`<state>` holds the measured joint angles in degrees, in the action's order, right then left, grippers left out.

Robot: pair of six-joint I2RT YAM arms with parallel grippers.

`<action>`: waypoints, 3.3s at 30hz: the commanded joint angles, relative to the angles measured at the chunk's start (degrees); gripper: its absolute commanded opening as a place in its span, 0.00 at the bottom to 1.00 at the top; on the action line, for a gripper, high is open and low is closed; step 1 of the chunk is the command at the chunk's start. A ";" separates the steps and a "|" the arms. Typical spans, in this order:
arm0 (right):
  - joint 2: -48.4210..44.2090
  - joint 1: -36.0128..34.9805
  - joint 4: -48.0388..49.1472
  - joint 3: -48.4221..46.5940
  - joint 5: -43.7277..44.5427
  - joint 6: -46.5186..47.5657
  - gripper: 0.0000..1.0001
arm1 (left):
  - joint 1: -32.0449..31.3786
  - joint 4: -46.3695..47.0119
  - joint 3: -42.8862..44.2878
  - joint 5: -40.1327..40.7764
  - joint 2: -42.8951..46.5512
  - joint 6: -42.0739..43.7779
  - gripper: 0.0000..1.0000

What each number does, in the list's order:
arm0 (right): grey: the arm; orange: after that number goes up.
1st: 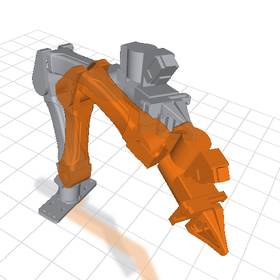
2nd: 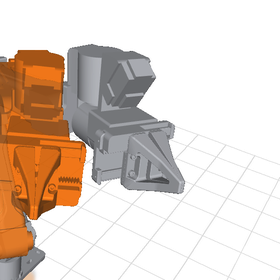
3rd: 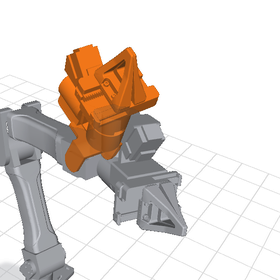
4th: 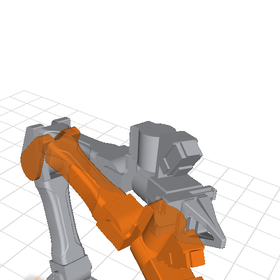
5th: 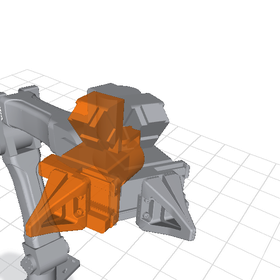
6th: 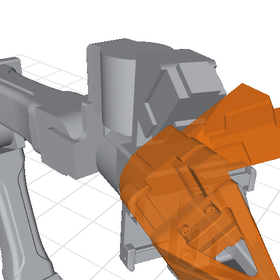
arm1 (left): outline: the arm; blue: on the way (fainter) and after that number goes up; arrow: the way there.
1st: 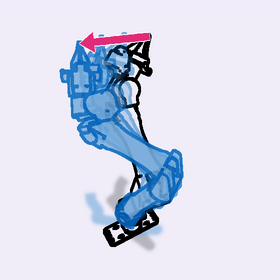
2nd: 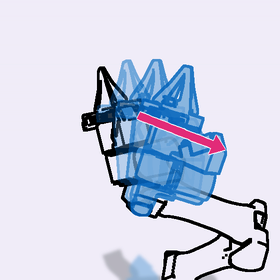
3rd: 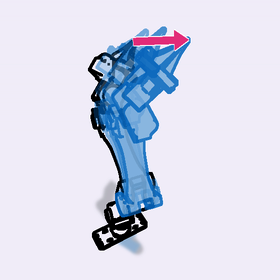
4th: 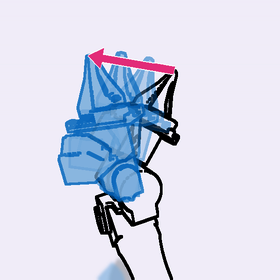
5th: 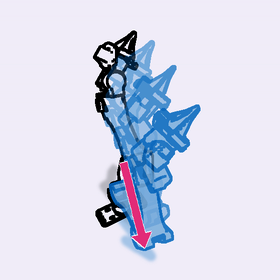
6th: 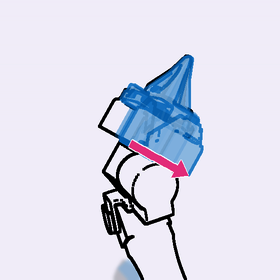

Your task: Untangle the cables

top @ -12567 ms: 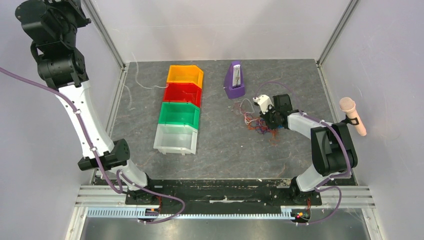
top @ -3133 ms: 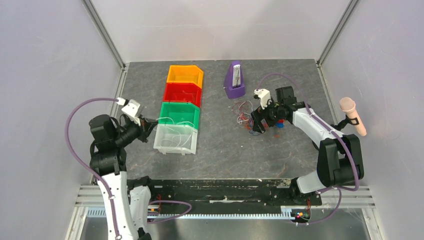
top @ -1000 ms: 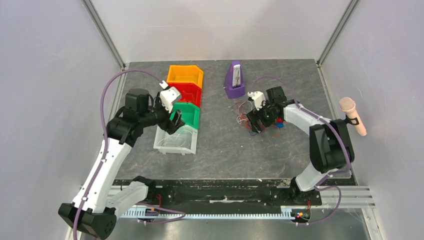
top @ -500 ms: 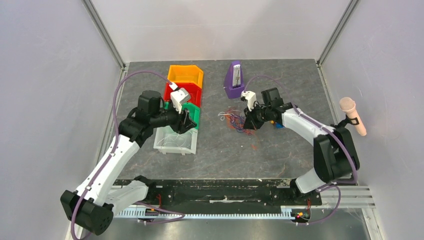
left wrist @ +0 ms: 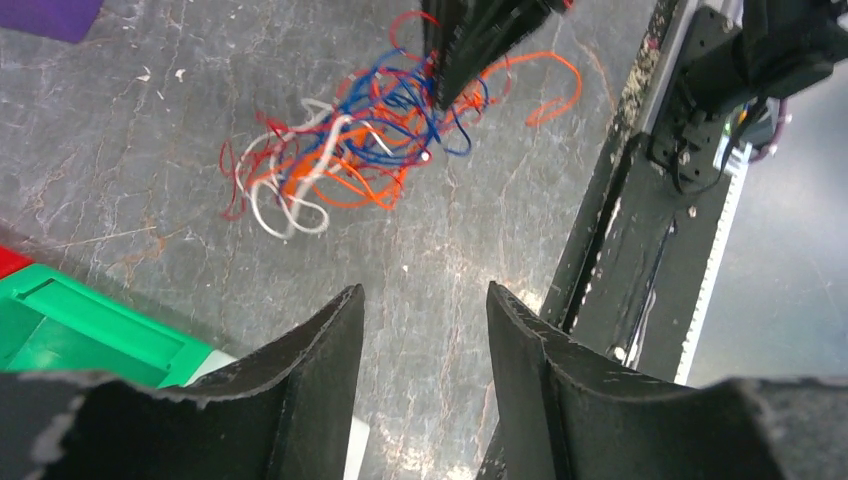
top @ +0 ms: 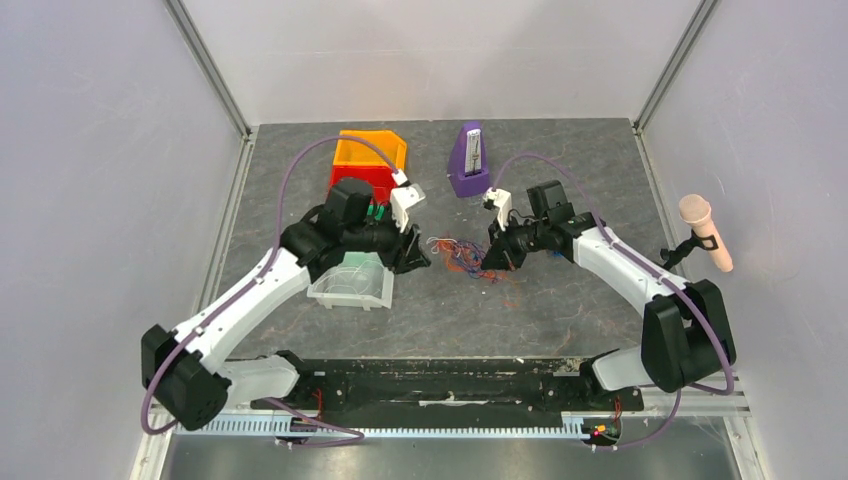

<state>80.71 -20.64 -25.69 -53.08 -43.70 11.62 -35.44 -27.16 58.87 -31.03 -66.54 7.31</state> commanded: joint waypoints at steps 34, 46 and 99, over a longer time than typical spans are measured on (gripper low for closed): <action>-10.73 -0.09 -8.47 -3.90 -21.06 1.54 0.00 | 13.98 6.65 -17.01 -14.92 23.50 16.43 0.69; -11.67 -0.10 -11.40 -5.70 -26.77 2.00 0.00 | 9.66 23.10 -18.36 -12.04 10.36 22.06 0.68; 9.24 13.20 -3.46 8.61 20.34 13.86 0.64 | 19.40 -10.85 61.76 3.77 -10.75 -1.15 0.02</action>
<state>85.67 -8.73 -30.22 -43.48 -27.59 23.03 -19.90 -35.79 109.91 -28.97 -71.66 10.66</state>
